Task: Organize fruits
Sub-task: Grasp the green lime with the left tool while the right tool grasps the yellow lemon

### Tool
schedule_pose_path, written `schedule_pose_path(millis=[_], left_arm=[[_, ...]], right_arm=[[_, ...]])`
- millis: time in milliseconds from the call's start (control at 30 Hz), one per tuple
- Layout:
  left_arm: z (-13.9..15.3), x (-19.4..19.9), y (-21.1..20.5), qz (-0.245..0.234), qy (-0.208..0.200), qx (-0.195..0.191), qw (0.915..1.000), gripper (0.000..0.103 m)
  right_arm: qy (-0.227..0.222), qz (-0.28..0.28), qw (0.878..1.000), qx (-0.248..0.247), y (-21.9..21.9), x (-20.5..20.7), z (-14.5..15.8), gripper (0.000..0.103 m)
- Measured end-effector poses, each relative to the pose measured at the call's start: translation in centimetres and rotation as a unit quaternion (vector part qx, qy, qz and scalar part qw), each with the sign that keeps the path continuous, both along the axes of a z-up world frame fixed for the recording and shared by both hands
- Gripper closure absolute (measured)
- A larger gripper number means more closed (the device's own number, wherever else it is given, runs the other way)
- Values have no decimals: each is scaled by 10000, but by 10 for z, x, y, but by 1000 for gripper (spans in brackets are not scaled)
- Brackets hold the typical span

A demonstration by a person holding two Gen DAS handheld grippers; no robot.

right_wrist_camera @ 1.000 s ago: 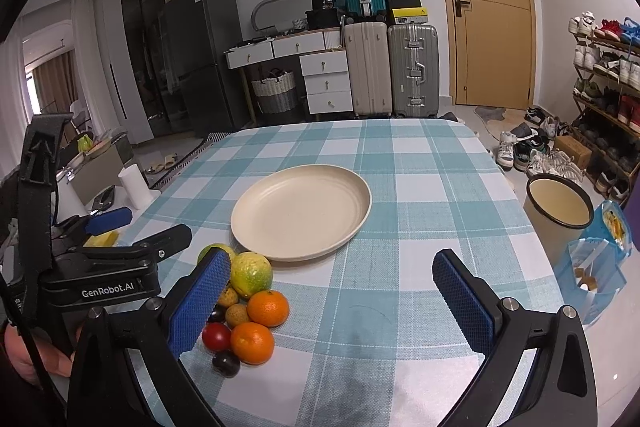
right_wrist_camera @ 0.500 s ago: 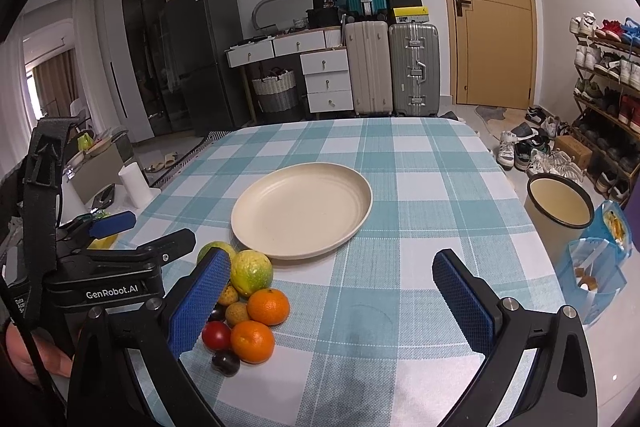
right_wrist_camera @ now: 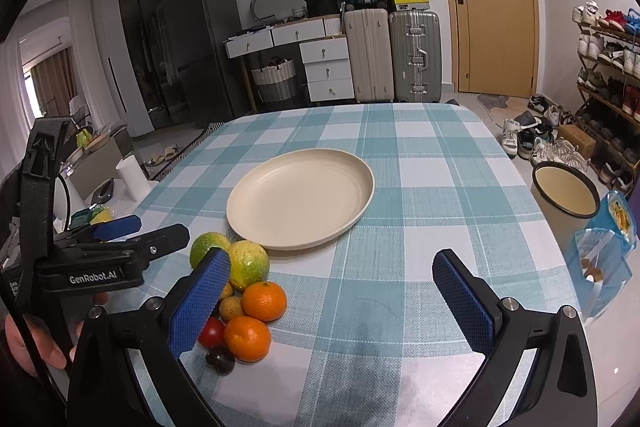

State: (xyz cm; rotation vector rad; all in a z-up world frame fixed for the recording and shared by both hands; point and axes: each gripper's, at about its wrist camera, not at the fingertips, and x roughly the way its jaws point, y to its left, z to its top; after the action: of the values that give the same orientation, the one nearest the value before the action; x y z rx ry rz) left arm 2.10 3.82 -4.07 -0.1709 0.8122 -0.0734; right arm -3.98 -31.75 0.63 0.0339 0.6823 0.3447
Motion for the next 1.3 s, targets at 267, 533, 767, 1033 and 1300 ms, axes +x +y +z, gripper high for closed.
schedule_pose_path(millis=[267,533,767,1033,1300], left_arm=[[-24,19,22,-151,394,-680,9968,7],[-44,37,38,-298,727,-1294,9885,25],[-60,51,45,-498,1002,-1834,9766,42],[-75,67,49,-686,1196,-2296,9635,59],[-78,76,49,-785,1201,-2402,9601,59]], right_arm=[[187,2,9998,-20,3,13,-12,0],[358,13,9993,-64,8,28,-21,0],[442,23,9990,-101,13,41,-24,0],[540,72,9984,-153,21,52,-30,0],[765,212,9968,-16,30,61,-35,0]])
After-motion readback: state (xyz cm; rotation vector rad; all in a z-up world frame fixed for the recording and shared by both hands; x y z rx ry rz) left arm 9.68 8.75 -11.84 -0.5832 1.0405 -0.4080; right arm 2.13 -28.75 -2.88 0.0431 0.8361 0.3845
